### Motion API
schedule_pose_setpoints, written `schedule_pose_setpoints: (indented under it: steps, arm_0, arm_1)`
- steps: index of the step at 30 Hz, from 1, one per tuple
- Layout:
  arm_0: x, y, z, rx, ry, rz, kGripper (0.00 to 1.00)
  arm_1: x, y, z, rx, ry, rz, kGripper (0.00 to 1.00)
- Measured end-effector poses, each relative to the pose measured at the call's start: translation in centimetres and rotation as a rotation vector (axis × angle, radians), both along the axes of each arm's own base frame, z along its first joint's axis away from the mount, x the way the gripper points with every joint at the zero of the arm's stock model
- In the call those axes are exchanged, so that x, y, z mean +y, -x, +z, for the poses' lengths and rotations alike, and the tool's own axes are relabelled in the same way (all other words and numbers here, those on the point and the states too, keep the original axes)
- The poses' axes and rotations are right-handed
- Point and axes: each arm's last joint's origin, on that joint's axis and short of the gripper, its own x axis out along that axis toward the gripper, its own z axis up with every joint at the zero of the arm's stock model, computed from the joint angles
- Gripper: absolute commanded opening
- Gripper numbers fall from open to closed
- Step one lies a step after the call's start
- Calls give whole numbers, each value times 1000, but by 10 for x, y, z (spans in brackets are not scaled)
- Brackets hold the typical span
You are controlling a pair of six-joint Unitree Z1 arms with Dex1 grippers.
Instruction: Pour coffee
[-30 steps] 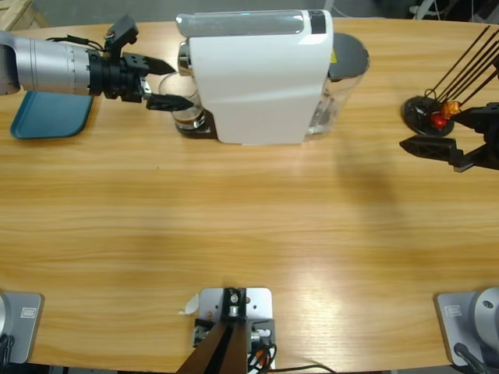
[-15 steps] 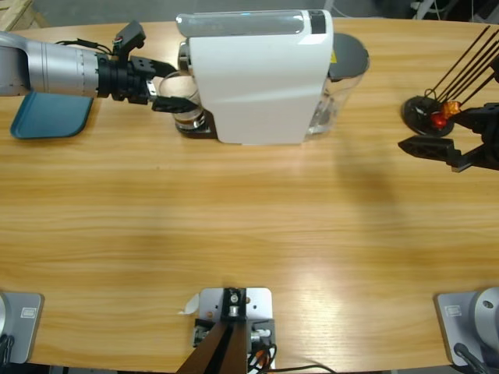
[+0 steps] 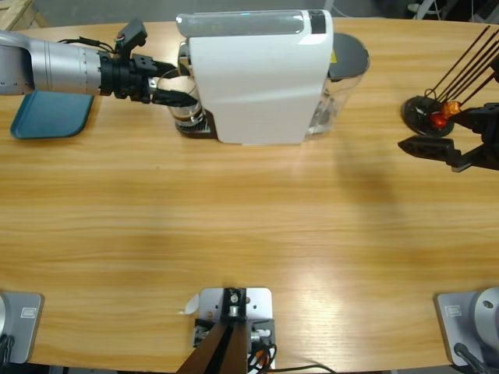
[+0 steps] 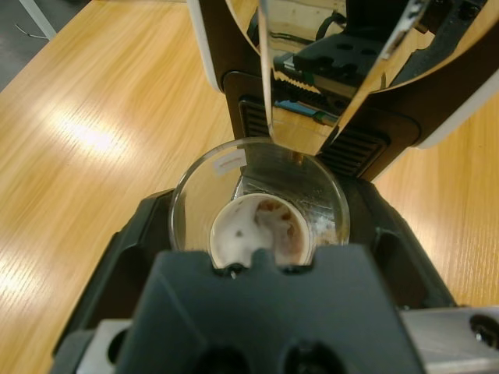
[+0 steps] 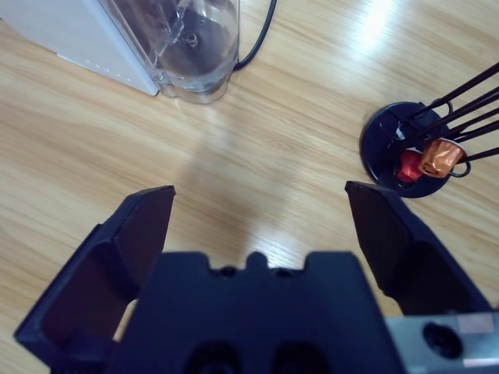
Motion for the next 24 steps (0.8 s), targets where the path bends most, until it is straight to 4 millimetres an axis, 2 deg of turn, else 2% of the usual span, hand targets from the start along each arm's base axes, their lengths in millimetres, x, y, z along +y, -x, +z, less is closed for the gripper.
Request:
schedule_pose_setpoints:
  steps: [20, 24]
  arm_0:
    - [0, 0, 0, -13, -9, 14, 0]
    - [7, 2, 2, -16, -14, 34, 0]
  arm_1:
    - [1, -1, 1, -9, -6, 0, 1000]
    - [1, -1, 1, -9, -6, 0, 1000]
